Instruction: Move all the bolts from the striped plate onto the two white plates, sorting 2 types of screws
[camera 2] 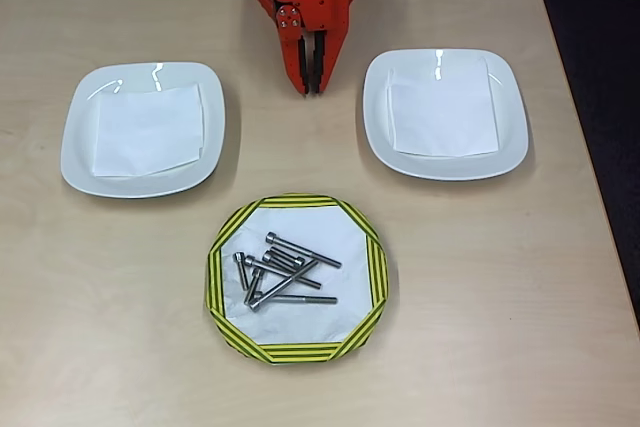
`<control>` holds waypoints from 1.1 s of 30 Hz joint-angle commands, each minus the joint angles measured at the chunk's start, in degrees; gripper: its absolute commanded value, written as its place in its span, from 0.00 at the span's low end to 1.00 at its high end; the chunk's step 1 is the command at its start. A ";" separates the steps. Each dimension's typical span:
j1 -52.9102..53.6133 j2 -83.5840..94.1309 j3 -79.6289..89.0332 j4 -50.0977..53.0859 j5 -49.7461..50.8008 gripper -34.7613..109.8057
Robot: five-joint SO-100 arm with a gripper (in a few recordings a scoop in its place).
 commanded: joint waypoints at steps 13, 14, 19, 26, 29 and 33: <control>-0.88 0.53 0.18 0.18 0.18 0.26; -0.88 0.53 0.18 0.18 0.18 0.26; -0.88 0.53 0.18 0.18 0.18 0.26; 1.49 0.53 0.18 0.35 0.00 0.26; 1.93 0.53 0.18 0.09 -2.02 0.26; 2.02 1.23 -2.55 -0.35 -1.49 0.26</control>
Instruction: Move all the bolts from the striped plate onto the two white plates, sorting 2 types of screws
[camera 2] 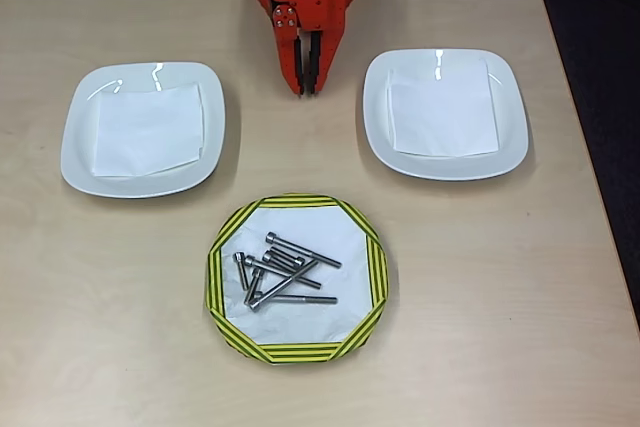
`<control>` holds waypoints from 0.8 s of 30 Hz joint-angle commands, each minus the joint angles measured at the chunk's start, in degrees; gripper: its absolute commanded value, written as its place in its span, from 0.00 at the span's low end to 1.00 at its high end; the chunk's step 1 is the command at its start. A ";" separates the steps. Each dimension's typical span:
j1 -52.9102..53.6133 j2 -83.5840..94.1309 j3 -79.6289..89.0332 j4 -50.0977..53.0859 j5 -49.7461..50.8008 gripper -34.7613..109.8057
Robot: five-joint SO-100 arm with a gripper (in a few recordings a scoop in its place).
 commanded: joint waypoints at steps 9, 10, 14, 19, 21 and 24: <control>3.25 -22.85 -33.93 5.89 -10.20 0.26; 3.69 -26.89 -37.97 5.27 -11.16 0.26; 3.08 -39.81 -47.81 0.09 -12.48 0.26; 2.29 -54.58 -52.29 -13.01 -17.05 0.37; 1.23 -61.00 -55.90 -16.00 -16.79 0.37; 0.44 -71.10 -65.13 -13.10 -10.02 0.39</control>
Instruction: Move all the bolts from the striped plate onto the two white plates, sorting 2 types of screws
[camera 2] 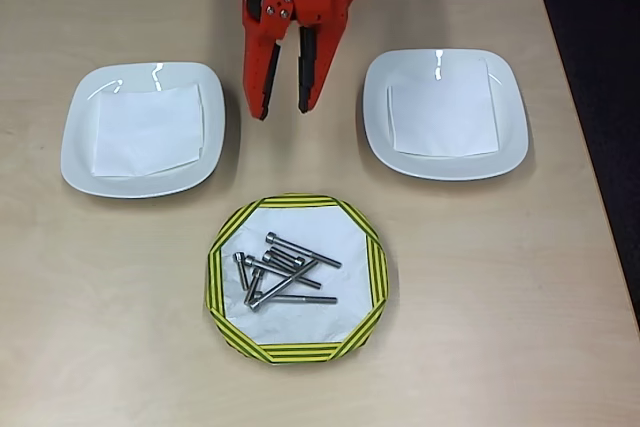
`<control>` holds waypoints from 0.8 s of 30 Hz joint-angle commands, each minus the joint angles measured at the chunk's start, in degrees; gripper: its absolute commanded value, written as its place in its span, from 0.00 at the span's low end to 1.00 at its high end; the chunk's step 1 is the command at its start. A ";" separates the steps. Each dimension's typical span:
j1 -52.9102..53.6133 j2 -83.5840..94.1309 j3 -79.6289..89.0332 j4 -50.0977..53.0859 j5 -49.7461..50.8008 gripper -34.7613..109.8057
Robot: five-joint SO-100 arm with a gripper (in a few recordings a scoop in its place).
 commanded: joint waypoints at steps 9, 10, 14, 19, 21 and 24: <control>-1.58 -29.71 -29.71 -1.49 22.41 0.61; -1.49 -31.46 -30.67 -2.90 23.55 0.60; -2.02 -39.64 -38.67 -0.53 32.17 0.51; -2.46 -46.58 -44.21 -3.69 32.61 0.34; -2.55 -48.87 -45.53 -3.87 34.89 0.39; -2.55 -52.38 -48.52 -4.04 37.97 0.39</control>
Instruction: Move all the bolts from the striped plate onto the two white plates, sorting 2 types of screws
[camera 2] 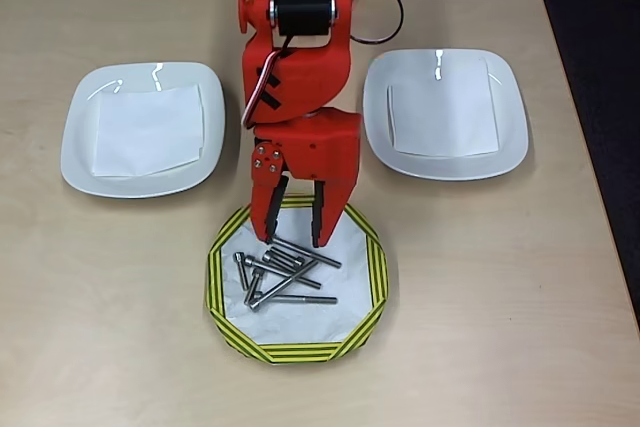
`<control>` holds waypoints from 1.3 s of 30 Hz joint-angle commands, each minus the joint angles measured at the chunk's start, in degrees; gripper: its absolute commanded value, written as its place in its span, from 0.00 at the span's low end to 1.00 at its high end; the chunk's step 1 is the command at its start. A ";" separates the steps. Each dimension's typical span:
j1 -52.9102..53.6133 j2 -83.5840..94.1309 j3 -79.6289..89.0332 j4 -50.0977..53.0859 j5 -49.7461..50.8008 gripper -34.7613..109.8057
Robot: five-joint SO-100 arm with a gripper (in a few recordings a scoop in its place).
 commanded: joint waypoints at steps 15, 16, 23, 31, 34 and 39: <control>0.35 -16.35 -14.41 -2.90 8.88 0.38; 0.53 -16.88 -14.59 -3.16 9.05 0.38; 1.58 -19.16 -16.35 -3.60 8.61 0.37; 1.93 -21.09 -17.49 -3.34 7.65 0.30; 2.29 -21.09 -17.93 -1.85 7.73 0.24; 2.99 -20.83 -21.80 2.29 2.90 0.24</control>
